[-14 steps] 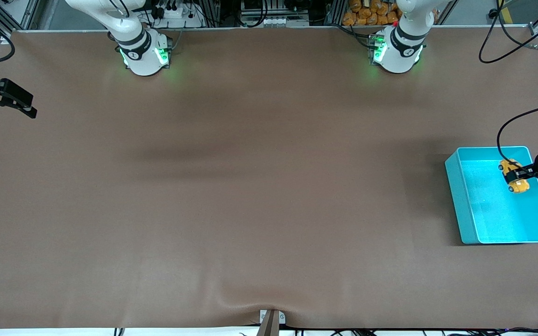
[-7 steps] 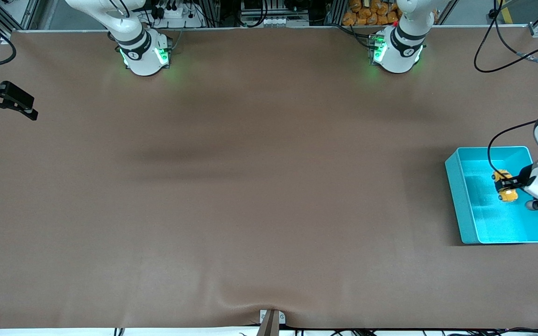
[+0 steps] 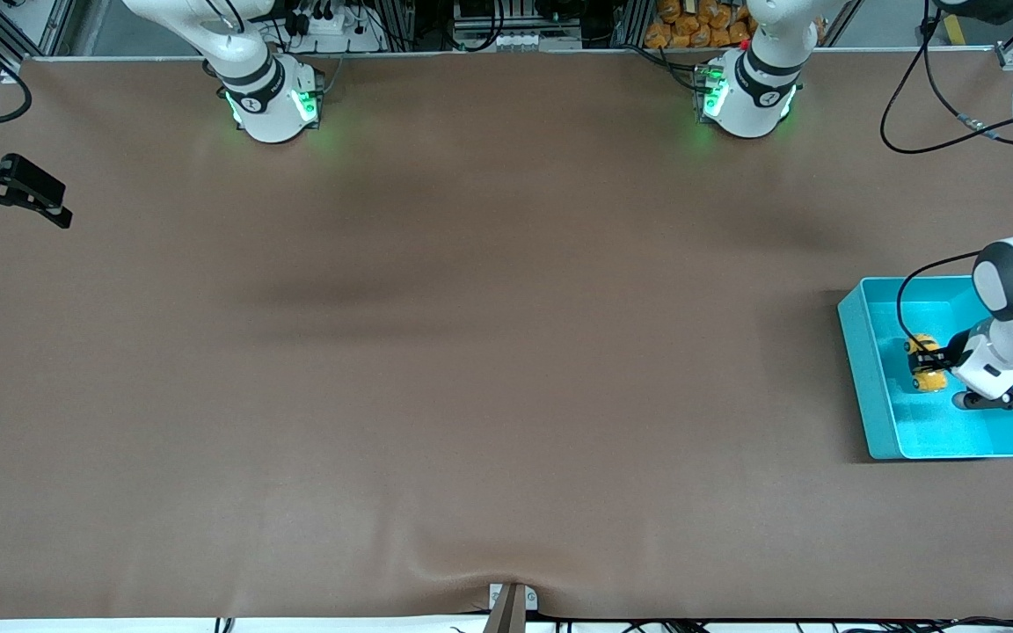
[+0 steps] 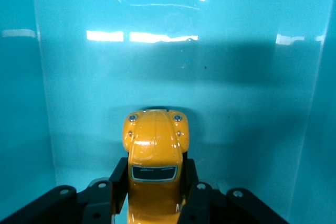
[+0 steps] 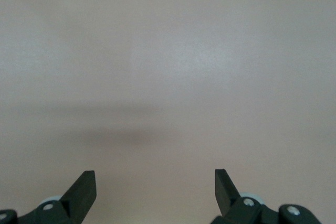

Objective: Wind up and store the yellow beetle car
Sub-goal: 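Lower the car into the cyan bin and open the left gripper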

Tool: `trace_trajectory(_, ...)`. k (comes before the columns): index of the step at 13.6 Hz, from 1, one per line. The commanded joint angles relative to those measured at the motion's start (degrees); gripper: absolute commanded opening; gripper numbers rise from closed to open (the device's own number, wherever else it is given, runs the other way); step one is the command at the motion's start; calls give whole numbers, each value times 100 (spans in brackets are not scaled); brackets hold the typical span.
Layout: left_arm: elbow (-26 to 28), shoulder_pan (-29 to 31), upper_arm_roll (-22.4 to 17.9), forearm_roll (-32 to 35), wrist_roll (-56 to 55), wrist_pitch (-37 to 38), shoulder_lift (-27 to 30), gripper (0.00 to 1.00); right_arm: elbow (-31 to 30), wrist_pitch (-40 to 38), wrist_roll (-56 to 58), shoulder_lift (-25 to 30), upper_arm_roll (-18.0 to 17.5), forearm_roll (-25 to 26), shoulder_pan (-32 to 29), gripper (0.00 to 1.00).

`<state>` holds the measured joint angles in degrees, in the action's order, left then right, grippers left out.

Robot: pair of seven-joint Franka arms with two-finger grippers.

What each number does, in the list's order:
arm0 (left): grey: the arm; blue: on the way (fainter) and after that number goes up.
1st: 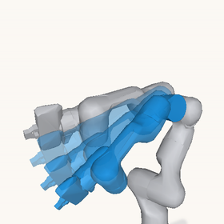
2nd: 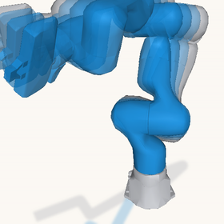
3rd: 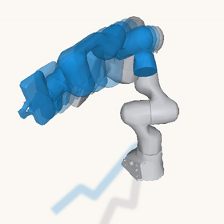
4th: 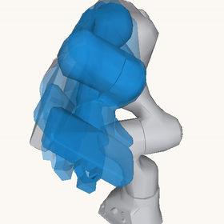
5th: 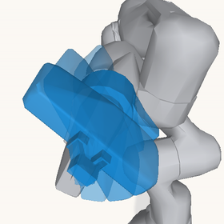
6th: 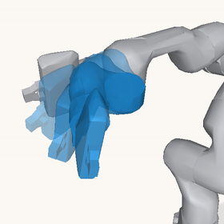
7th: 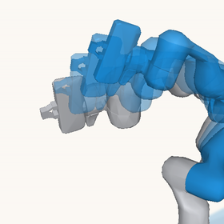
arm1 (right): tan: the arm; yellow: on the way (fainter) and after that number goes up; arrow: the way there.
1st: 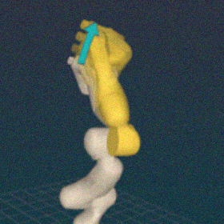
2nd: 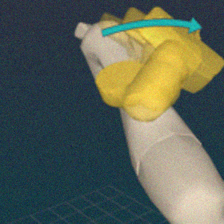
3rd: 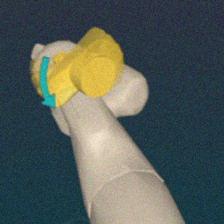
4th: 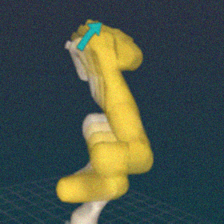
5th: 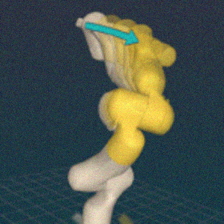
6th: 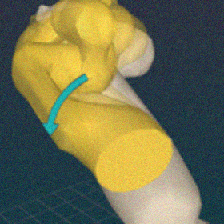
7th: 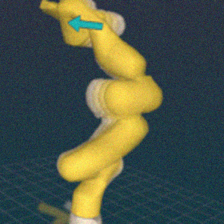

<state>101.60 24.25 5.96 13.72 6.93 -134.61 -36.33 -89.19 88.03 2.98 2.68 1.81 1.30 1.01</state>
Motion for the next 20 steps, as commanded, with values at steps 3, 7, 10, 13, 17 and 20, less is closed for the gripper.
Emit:
trace_trajectory(3,-508,-43,28,254,46,-4,-462,0,-98,57,62,74,-23,2,-13,100)
trace_trajectory(7,-553,-52,89,219,-60,-4,-410,100,-99,30,62,74,-14,10,-4,100)
trace_trajectory(10,-536,-86,159,193,-25,49,-130,100,-116,30,62,74,-5,10,-4,100)
trace_trajectory(13,-518,-78,344,149,-42,512,301,100,-116,30,62,74,-5,10,-13,100)
trace_trajectory(17,-501,-78,669,149,-586,1242,881,100,-116,30,62,74,-5,10,-4,100)
trace_trajectory(20,-474,-60,1072,149,-1130,1919,1303,100,-116,30,62,74,-5,10,-4,100)
